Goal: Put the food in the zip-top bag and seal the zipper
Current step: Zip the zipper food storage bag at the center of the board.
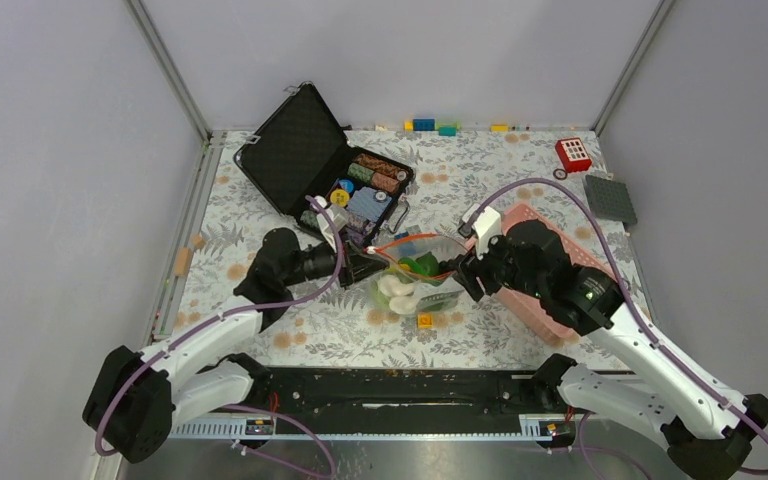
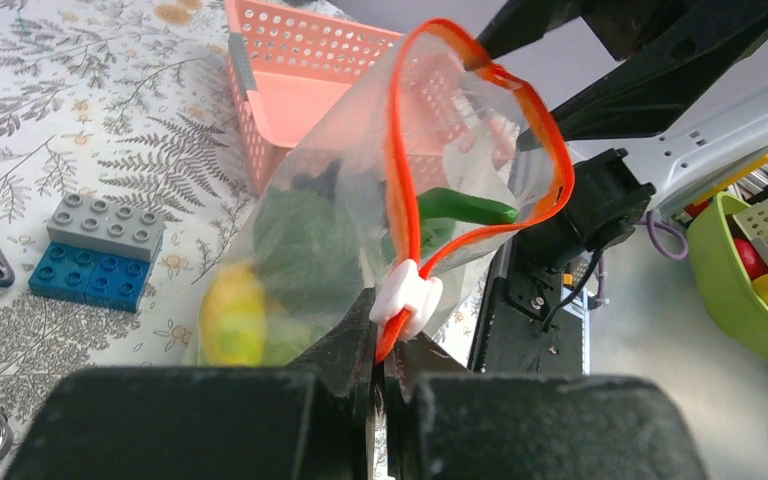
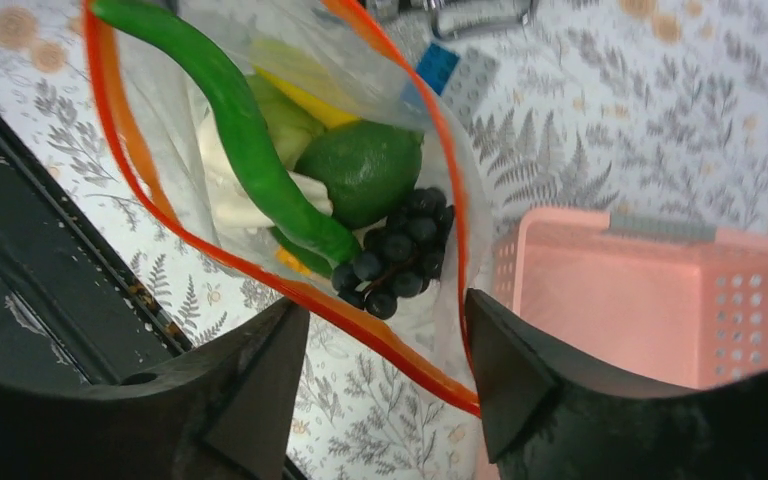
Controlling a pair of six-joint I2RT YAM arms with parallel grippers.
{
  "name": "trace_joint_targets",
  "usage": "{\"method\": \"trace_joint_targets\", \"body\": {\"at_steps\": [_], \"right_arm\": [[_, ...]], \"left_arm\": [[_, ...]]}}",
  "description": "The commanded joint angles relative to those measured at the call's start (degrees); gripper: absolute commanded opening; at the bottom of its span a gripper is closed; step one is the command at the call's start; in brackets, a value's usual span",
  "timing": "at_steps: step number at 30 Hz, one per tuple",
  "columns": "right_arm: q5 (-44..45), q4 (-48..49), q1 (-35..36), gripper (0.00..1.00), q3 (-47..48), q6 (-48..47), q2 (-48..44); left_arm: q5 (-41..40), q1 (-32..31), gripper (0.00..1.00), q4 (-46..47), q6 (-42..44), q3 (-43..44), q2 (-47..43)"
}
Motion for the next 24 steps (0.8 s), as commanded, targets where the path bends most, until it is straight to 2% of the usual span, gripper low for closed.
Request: {"method": "trace_joint_targets", "body": {"at_steps": [1, 9, 15, 19, 24], "right_arm": [[-7.1, 4.8, -0.2, 0.68, 6.6, -7.5, 1.4], [-9.7, 9.1, 0.8, 0.68, 13.3, -12.0, 7.8], [-23.2, 7.7, 3.0, 0.72, 15.6, -24.1, 10.8], [-30.5, 6.7, 3.7, 0.71, 19.4, -25.5, 15.5], [-33.5, 8.7, 4.5, 0.67, 22.0, -25.6, 20.7]], "left_arm": [[2.5, -1.2, 0.0, -0.8, 2.0, 6.0, -3.3], [-2.9, -5.2, 0.0, -11.0, 7.2, 10.8, -3.1], [-3.0, -5.9, 0.0, -14.2, 9.3, 11.7, -3.1], [-3.5, -6.2, 0.0, -17.4, 11.4, 13.0, -3.7], [-3.4, -6.4, 0.0, -19.7, 13.5, 14.0, -4.2]]}}
